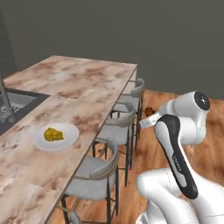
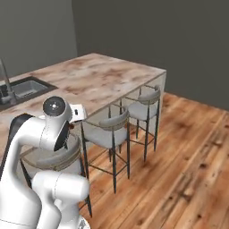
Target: Take the cheese, chicken drumstick, and lemon from the fridge and place them on the plate on the dining counter to create an appetizer plate.
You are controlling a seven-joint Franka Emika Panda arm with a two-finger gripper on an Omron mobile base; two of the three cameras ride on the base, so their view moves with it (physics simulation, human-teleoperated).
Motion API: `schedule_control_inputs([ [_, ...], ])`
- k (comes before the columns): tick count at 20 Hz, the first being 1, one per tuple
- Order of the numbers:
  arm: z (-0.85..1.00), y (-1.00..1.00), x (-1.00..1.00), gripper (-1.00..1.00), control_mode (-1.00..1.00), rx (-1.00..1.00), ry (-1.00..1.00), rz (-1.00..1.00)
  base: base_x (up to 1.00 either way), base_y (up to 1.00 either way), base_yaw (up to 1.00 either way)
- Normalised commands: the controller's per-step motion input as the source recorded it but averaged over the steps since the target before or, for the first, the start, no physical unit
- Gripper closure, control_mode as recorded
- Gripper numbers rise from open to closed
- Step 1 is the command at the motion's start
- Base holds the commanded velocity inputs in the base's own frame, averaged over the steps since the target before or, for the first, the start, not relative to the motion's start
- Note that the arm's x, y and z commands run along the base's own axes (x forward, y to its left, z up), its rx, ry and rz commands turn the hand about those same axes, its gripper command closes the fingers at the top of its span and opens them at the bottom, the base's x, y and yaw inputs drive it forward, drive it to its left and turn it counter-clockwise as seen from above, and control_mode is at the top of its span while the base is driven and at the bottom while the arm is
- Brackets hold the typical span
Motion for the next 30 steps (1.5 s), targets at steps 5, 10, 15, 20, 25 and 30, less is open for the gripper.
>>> schedule_control_inputs([
  [5,0.00,0.00,0.00,1.00,1.00,0.00,0.00,0.00,0.87,0.00,0.60],
  [10,0.00,0.00,0.00,1.00,1.00,0.00,0.00,0.00,0.71,0.05,0.63],
  [15,0.00,0.00,0.00,1.00,1.00,0.00,0.00,0.00,0.60,0.05,0.66],
  [20,0.00,0.00,0.00,1.00,1.00,0.00,0.00,0.00,0.58,0.00,0.64],
  [25,0.00,0.00,0.00,1.00,1.00,0.00,0.00,0.00,0.60,0.00,0.57],
  [30,0.00,0.00,0.00,1.00,1.00,0.00,0.00,0.00,0.61,0.03,0.47],
])
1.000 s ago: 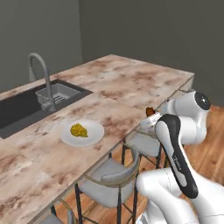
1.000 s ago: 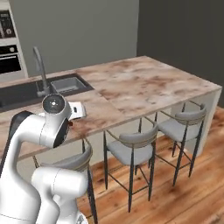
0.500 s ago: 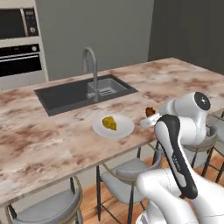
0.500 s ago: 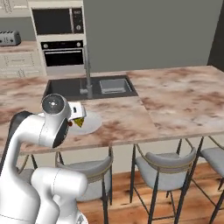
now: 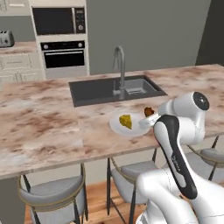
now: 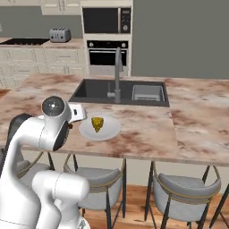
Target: Take the cheese, chicken drumstick, and lemon from the fridge and place them on the plate on the dining counter to create an appetizer plate.
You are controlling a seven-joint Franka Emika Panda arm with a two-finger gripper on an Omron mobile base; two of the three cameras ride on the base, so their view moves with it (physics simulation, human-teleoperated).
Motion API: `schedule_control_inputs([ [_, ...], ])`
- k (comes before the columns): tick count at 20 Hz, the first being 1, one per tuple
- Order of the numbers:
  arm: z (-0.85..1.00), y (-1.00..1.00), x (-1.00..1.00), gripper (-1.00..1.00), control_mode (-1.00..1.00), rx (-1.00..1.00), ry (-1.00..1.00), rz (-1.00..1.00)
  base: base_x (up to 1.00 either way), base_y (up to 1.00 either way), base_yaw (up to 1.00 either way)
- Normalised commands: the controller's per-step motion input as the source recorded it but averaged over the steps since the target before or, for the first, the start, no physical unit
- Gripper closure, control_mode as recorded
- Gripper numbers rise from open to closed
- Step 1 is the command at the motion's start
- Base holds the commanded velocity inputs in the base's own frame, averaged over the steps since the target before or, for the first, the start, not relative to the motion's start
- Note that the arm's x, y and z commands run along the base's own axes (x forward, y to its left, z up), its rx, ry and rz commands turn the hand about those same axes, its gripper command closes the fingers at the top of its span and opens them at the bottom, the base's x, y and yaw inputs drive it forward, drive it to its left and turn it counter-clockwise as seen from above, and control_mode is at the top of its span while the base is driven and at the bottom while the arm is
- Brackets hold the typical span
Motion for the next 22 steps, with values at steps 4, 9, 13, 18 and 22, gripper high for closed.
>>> schedule_control_inputs([
  [4,0.00,0.00,0.00,1.00,1.00,0.00,0.00,0.00,0.63,0.09,0.44],
  [9,0.00,0.00,0.00,1.00,1.00,0.00,0.00,0.00,0.63,0.08,0.39],
  [13,0.00,0.00,0.00,1.00,1.00,0.00,0.00,0.00,0.35,0.00,0.07],
  [18,-0.10,-0.12,0.17,1.00,-1.00,0.00,0.00,0.00,0.07,0.00,0.00],
  [22,-0.15,-0.44,0.41,1.00,-1.00,0.00,0.08,-0.02,0.00,0.00,0.00],
])
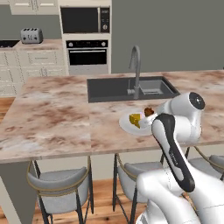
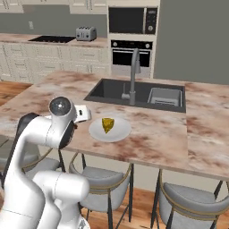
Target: Take the cheese, chicken drumstick, and lemon from the fridge and place them on the plate on the dining counter to create an appetizer plate.
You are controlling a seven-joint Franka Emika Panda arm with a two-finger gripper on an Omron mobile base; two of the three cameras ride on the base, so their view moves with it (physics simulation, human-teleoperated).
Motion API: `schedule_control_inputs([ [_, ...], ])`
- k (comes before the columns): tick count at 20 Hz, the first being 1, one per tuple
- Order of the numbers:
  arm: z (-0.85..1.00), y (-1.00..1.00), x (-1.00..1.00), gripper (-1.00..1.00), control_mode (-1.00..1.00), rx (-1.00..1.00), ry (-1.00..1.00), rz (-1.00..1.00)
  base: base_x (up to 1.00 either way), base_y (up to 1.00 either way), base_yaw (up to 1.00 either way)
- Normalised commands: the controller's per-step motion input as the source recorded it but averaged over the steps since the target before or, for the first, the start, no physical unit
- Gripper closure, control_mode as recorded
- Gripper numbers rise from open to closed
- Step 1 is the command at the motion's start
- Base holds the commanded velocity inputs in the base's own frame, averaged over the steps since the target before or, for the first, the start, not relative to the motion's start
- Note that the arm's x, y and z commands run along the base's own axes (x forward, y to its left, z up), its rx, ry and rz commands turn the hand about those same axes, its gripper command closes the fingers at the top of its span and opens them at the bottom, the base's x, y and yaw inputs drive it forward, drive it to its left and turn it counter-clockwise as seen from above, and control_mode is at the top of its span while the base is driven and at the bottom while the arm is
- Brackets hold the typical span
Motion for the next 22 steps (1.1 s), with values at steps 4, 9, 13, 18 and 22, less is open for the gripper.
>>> schedule_control_inputs([
  [4,-0.02,-0.57,0.44,1.00,-1.00,0.02,0.16,-0.03,0.00,0.00,0.00],
  [9,-0.01,-0.60,0.51,1.00,-1.00,0.00,0.29,-0.07,0.00,0.00,0.00],
  [13,-0.04,-0.59,0.48,1.00,-1.00,0.00,0.33,-0.08,0.00,0.00,0.00],
  [18,-0.13,-0.43,0.37,1.00,-1.00,0.00,0.22,-0.03,0.00,0.00,0.00],
  [22,-0.33,-0.32,0.24,1.00,-1.00,0.00,0.10,0.00,0.00,0.00,0.00],
])
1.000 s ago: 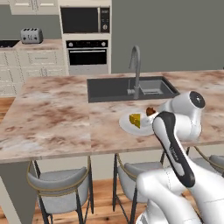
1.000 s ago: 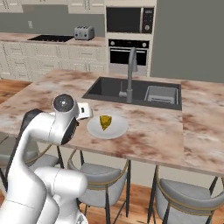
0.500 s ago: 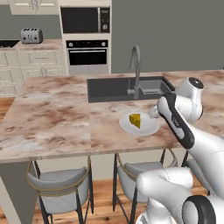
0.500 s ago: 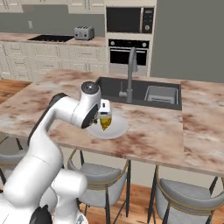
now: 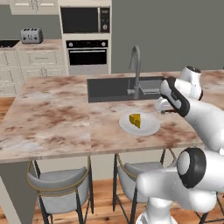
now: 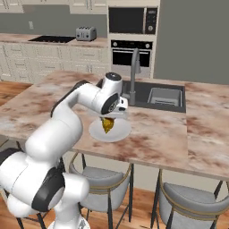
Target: Take the cheese, chicken drumstick, and lemon from the fridge and place them on the plate on the dining counter to create an appetizer plate.
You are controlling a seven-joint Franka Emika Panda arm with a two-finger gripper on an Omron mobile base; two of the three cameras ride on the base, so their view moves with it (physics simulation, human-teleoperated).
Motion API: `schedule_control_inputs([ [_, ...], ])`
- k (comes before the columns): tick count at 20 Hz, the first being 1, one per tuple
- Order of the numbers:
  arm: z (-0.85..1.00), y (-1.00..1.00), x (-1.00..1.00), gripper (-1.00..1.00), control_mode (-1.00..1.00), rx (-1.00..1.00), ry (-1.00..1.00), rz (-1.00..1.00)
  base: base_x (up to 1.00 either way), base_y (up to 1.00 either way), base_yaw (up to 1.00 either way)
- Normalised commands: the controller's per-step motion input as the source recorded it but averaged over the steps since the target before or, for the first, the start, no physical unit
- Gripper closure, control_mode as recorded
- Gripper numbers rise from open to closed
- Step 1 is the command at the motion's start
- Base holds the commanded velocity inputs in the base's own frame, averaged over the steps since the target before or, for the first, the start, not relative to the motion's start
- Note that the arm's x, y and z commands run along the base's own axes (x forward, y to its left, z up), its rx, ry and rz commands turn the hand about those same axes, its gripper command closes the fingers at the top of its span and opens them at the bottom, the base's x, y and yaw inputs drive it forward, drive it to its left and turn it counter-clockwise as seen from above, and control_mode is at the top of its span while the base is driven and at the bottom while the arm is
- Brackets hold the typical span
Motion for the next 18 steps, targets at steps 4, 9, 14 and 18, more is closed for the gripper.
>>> schedule_control_inputs([
  [4,-0.39,-0.12,0.27,1.00,-1.00,0.00,0.03,0.00,0.00,0.00,0.00],
  [9,-0.47,-0.01,0.25,1.00,-1.00,0.00,0.00,0.00,0.00,0.00,0.00],
  [14,-0.38,0.00,0.42,1.00,-1.00,0.00,0.04,0.00,0.00,0.00,0.00],
  [18,-0.26,0.00,0.38,1.00,-1.00,0.00,0.06,0.00,0.00,0.00,0.00],
])
